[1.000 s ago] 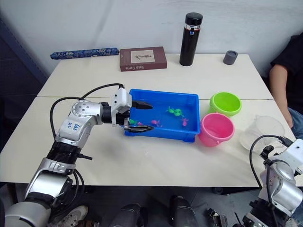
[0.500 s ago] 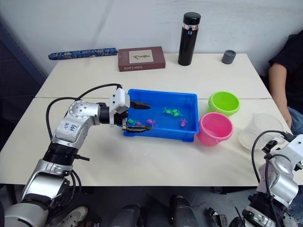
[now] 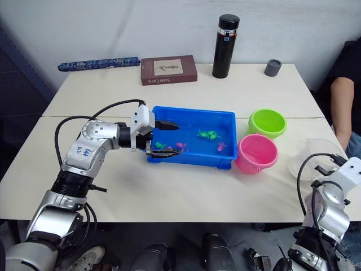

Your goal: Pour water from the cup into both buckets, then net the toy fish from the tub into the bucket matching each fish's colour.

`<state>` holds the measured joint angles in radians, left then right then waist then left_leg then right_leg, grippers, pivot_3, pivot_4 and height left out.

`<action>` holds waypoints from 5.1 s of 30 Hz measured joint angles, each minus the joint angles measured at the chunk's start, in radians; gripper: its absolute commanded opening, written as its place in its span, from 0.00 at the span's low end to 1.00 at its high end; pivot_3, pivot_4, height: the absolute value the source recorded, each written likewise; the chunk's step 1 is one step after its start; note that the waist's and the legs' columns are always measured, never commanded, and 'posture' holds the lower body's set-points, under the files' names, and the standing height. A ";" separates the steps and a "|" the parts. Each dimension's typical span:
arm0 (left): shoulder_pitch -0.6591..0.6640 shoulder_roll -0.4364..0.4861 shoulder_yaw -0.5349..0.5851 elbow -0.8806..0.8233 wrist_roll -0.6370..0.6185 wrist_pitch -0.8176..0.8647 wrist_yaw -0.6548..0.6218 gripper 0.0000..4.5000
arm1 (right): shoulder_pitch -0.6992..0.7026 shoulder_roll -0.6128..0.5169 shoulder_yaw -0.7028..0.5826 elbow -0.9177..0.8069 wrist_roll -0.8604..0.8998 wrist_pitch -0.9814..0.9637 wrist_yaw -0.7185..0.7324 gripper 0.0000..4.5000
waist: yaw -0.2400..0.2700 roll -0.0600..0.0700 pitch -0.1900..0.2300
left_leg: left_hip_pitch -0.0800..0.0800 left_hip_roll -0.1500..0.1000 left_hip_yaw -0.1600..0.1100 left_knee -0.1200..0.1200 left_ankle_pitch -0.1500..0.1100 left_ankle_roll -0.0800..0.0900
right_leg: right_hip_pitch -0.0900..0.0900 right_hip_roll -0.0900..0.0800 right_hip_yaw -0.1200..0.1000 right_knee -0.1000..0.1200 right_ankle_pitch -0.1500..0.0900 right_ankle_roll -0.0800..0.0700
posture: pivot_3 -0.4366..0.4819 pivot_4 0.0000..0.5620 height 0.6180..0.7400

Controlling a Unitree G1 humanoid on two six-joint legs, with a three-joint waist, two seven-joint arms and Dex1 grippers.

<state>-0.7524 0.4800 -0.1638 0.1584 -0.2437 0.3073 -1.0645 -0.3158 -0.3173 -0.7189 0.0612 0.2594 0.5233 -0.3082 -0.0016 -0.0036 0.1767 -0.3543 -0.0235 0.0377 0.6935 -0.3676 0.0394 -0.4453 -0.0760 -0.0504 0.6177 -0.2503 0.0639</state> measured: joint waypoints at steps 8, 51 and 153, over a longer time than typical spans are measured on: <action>0.004 0.001 0.001 -0.008 -0.002 0.003 0.004 1.00 | 0.014 -0.013 -0.001 0.000 0.019 -0.009 0.010 0.01 | 0.000 0.000 0.000 | 0.000 0.000 0.000 0.000 0.000 0.000 | 0.000 0.000 0.000 -0.001 0.000 0.000 | 0.48 0.27 1.00; -0.064 -0.059 0.038 0.125 -0.047 -0.033 -0.084 1.00 | 0.286 -0.501 0.213 -0.378 -0.115 -0.037 0.577 0.01 | 0.023 0.001 0.001 | -0.001 0.000 0.001 -0.001 0.000 0.000 | 0.000 0.001 -0.001 -0.004 0.001 0.001 | 0.48 0.27 1.00; -0.080 -0.029 0.086 0.125 -0.037 -0.034 -0.001 1.00 | -0.278 -0.455 0.655 0.113 -0.651 -0.069 0.382 0.01 | 0.014 0.001 0.001 | -0.002 -0.001 0.001 0.004 0.001 0.000 | -0.001 0.001 -0.001 -0.001 0.001 0.002 | 0.48 0.27 1.00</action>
<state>-0.8323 0.4505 -0.0774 0.2836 -0.2808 0.2733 -1.0651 -0.5934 -0.7724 -0.0636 0.1738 -0.3921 0.4543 0.0741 0.0125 -0.0022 0.1775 -0.3566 -0.0241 0.0387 0.6974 -0.3669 0.0392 -0.4460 -0.0745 -0.0515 0.6170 -0.2491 0.0660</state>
